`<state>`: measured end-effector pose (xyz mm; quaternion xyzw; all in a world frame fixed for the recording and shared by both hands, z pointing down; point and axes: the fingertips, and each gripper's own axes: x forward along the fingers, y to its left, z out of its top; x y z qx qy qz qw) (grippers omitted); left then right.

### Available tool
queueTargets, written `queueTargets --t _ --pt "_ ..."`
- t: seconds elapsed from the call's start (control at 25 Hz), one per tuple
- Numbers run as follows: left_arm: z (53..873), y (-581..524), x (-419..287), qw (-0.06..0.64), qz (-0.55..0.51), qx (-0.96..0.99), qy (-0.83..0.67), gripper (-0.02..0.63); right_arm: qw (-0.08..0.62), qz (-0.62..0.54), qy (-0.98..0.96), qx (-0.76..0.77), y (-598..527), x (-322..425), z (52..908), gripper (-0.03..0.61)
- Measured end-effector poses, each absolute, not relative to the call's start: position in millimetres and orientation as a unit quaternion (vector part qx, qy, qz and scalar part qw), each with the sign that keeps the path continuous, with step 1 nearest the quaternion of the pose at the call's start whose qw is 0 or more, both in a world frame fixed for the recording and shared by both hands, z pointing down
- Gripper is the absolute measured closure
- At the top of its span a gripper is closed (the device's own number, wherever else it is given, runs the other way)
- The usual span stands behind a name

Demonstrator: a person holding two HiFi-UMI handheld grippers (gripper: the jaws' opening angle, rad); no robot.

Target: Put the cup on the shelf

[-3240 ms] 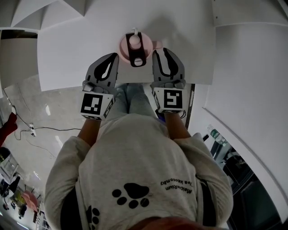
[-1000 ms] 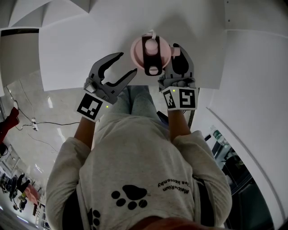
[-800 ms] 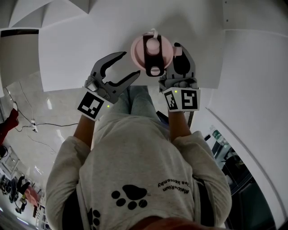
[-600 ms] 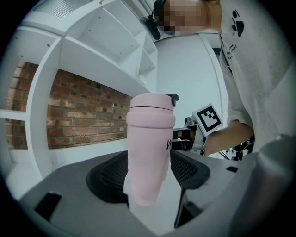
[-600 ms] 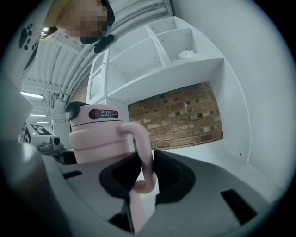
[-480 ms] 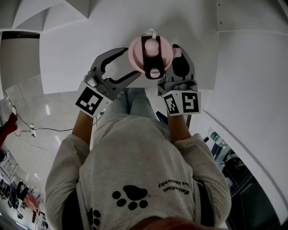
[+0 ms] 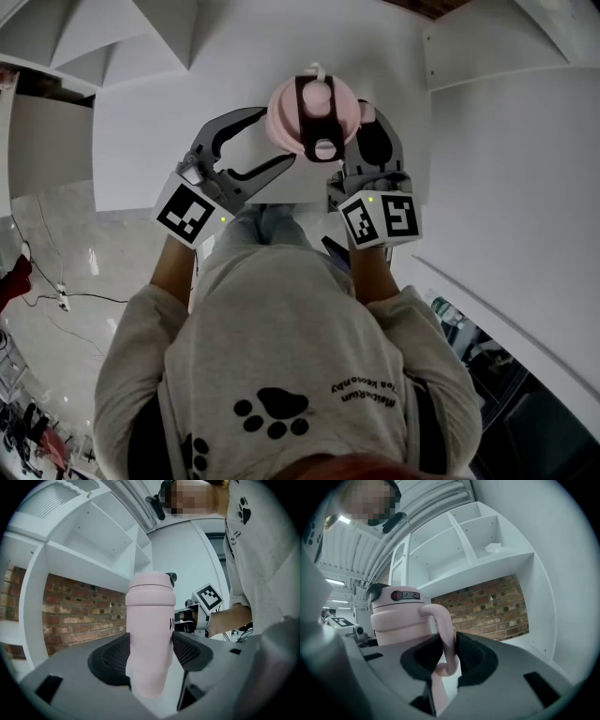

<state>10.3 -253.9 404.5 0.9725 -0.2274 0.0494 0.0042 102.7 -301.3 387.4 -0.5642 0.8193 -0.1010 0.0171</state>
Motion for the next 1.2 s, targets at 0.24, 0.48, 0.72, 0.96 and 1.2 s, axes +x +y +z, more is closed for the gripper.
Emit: queueTargets --t 0.24,0.48,0.72,0.96,1.2 --pt "373.1 -257.1 5.9 -0.031 0.032 0.969 -0.245 0.327 0.048 -0.070 0.829 -0.553 -304.4 98.7 353.8 0.486" --pt "311.8 -277.5 5.4 -0.059 0.014 0.966 -0.253 0.327 0.068 -0.025 0.833 -0.548 -324.0 97.5 286.7 0.486" --pt "271.8 -283.8 5.5 -0.086 0.006 0.965 -0.250 0.327 0.085 -0.006 0.833 -0.547 -329.4 98.3 244.2 0.486" --pt "230.7 -293.0 3.5 -0.104 -0.009 0.962 -0.253 0.327 0.093 0.013 0.836 -0.541 -338.6 95.7 201.1 0.486" --pt "210.9 -291.0 1.6 -0.111 -0.018 0.960 -0.255 0.325 0.102 0.023 0.839 -0.534 -337.1 93.5 180.6 0.486"
